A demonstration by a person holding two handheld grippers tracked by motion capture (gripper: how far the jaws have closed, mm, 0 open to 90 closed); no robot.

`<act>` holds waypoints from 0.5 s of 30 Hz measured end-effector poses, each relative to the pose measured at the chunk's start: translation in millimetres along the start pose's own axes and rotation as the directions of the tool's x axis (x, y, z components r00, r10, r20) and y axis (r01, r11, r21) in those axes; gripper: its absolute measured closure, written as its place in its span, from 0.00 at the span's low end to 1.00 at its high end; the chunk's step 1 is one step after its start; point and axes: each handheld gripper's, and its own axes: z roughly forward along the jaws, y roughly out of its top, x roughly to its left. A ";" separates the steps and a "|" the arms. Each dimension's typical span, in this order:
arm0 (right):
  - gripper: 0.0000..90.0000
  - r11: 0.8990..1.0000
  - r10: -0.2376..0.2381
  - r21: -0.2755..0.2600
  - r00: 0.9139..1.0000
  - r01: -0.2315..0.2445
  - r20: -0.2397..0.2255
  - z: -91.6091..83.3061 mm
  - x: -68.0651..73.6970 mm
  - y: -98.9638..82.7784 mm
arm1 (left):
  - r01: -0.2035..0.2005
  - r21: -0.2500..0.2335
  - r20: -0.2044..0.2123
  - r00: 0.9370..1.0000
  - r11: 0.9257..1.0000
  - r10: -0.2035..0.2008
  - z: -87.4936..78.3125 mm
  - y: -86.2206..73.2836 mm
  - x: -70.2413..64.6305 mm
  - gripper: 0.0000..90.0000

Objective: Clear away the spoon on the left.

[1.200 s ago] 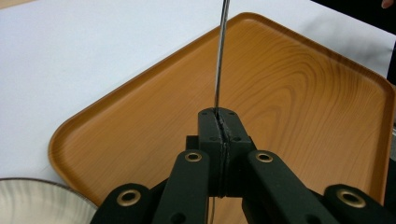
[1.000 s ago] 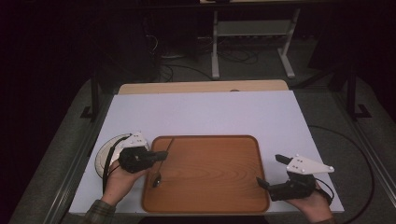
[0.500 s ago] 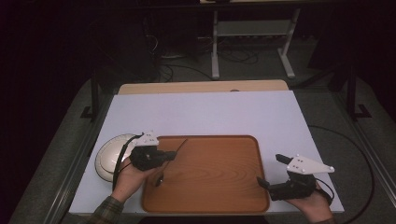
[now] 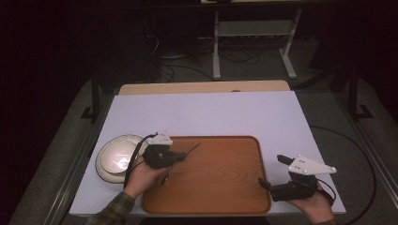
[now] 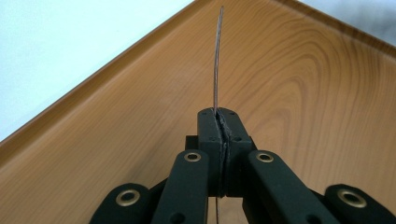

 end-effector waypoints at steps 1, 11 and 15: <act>0.00 1.000 -0.001 0.001 1.000 0.001 0.000 0.1 -0.1 -0.1 | -0.001 0.007 0.003 1.000 1.000 0.001 2.7 0.7 0.0 0.98; 0.00 1.000 -0.002 0.004 1.000 0.002 -0.004 0.9 0.5 -0.4 | -0.012 0.053 0.016 1.000 0.999 0.011 22.5 2.6 2.3 0.97; 0.00 1.000 0.000 0.003 1.000 0.000 -0.002 0.6 0.3 -0.4 | -0.017 0.063 0.016 1.000 0.998 0.016 26.7 2.5 2.6 0.97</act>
